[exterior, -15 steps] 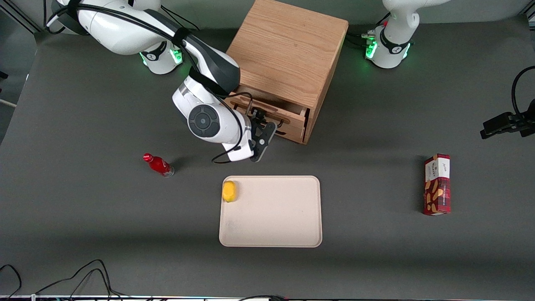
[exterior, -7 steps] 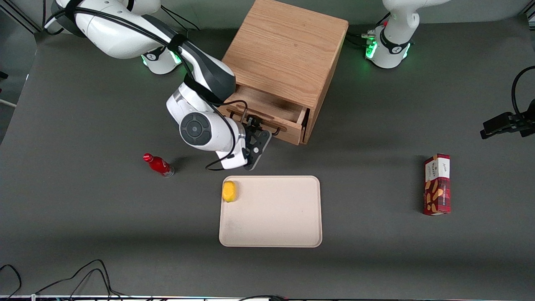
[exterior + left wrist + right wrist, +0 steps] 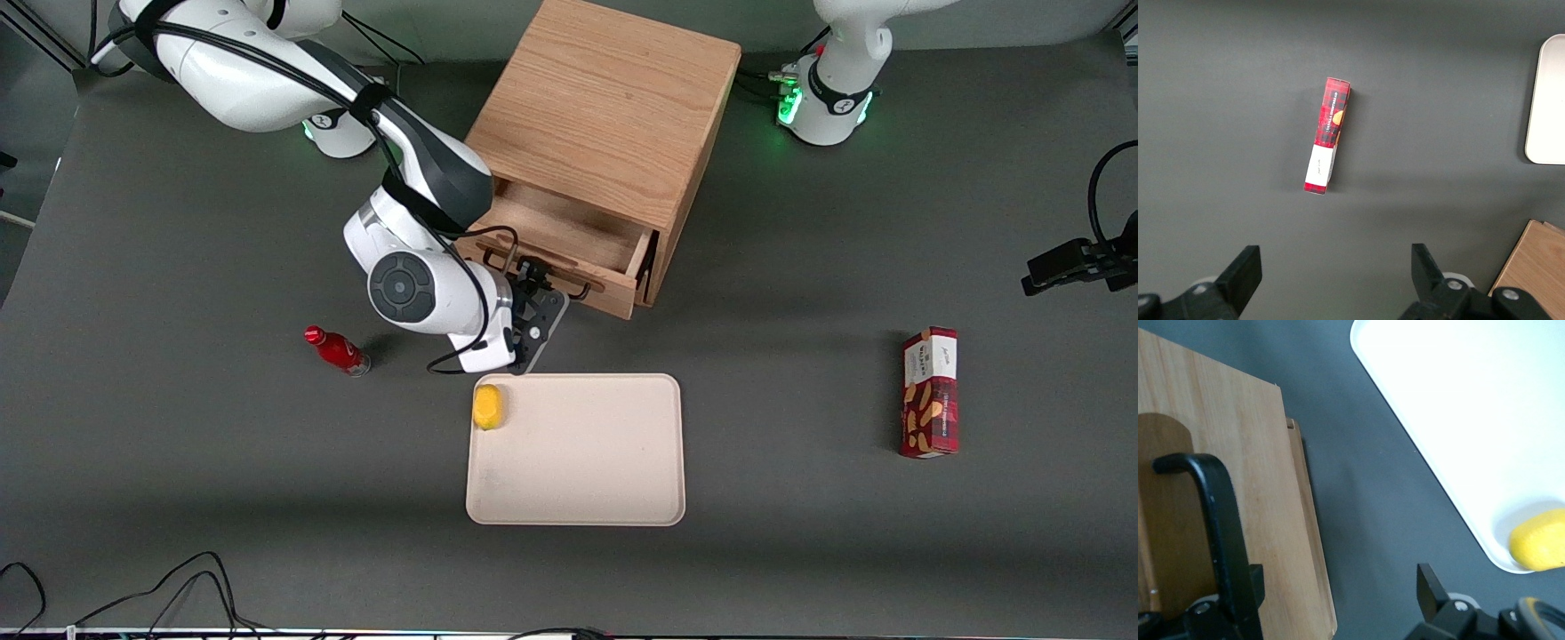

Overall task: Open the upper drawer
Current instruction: 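Pull the upper drawer outward from the cabinet with the right gripper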

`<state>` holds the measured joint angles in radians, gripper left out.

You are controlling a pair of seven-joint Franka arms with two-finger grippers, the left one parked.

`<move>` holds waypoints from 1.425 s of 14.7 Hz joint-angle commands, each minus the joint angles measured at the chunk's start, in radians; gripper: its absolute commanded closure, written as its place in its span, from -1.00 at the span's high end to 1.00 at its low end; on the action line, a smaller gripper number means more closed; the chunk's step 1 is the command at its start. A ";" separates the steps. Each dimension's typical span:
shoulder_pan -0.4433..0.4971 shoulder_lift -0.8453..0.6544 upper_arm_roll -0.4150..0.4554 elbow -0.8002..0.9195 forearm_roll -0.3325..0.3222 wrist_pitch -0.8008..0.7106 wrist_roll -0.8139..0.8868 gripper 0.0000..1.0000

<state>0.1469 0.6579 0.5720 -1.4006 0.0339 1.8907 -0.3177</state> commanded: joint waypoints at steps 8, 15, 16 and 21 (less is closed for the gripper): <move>0.011 0.040 -0.044 0.063 -0.022 -0.007 -0.026 1.00; 0.003 0.045 -0.058 0.072 -0.023 -0.010 -0.024 1.00; 0.003 0.046 -0.067 0.077 -0.023 -0.010 -0.024 1.00; -0.006 0.046 -0.072 0.088 -0.023 -0.013 -0.026 1.00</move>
<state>0.1435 0.6849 0.5111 -1.3354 0.0339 1.8887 -0.3191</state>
